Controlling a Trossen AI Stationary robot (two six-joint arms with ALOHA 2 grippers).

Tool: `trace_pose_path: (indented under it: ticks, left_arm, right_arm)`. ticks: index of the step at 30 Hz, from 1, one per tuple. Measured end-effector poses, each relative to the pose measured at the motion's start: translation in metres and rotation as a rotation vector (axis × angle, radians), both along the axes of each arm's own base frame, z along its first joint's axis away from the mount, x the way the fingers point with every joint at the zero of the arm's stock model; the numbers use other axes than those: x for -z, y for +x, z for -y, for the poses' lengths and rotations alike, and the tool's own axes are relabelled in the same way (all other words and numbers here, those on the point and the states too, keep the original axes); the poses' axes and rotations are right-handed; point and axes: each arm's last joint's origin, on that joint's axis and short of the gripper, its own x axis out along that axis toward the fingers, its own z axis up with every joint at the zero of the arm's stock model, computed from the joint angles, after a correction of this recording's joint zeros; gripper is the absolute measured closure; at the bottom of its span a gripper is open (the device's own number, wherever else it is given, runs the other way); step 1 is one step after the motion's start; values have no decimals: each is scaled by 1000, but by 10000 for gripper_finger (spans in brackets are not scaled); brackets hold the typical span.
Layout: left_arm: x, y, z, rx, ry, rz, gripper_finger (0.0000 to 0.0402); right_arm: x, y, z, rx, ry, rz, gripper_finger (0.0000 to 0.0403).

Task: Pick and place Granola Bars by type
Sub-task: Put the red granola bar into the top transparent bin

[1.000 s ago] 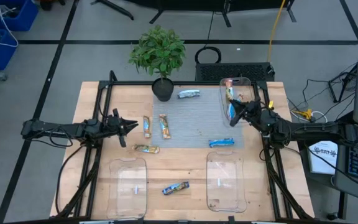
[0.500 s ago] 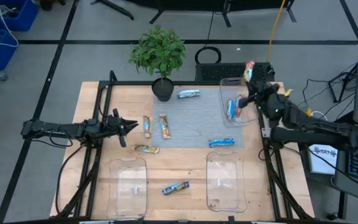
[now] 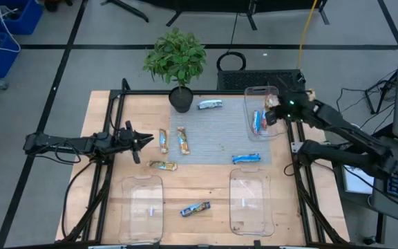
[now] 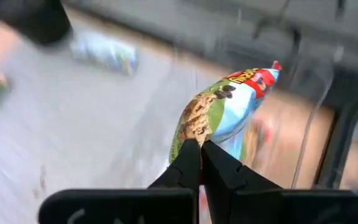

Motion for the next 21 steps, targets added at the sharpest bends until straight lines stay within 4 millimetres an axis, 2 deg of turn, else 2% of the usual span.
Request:
trace_pose_path:
  ticks: [4,10,21]
  left_arm:
    - [0,0,0,0,3,2,339]
    - [0,0,0,1,12,-1,339]
    - [0,0,0,0,10,-9,339]
  right_arm:
    - [20,2,15,30,147,-132,403]
    - [35,10,32,40,208,-209,403]
    - [41,18,40,17,197,-218,403]
